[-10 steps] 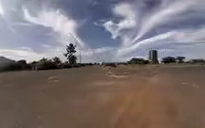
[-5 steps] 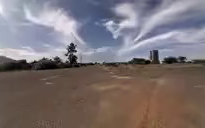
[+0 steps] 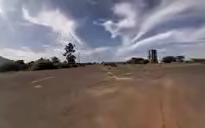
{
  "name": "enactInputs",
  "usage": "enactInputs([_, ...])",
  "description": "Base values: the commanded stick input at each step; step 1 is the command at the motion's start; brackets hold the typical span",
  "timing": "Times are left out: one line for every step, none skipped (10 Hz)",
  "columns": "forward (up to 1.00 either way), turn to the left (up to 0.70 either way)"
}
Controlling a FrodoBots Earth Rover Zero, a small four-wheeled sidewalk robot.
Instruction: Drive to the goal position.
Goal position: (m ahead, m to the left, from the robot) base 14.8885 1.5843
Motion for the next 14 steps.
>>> enactInputs([1.0,0.0])
enactInputs([1.0,0.0])
enactInputs([1.0,0.0])
enactInputs([1.0,0.0])
enactInputs([1.0,0.0])
enactInputs([1.0,0.0])
enactInputs([1.0,0.0])
enactInputs([1.0,0.0])
enactInputs([1.0,0.0])
enactInputs([1.0,0.0])
enactInputs([1.0,0.0])
enactInputs([1.0,0.0])
enactInputs([1.0,0.0])
enactInputs([1.0,0.0])
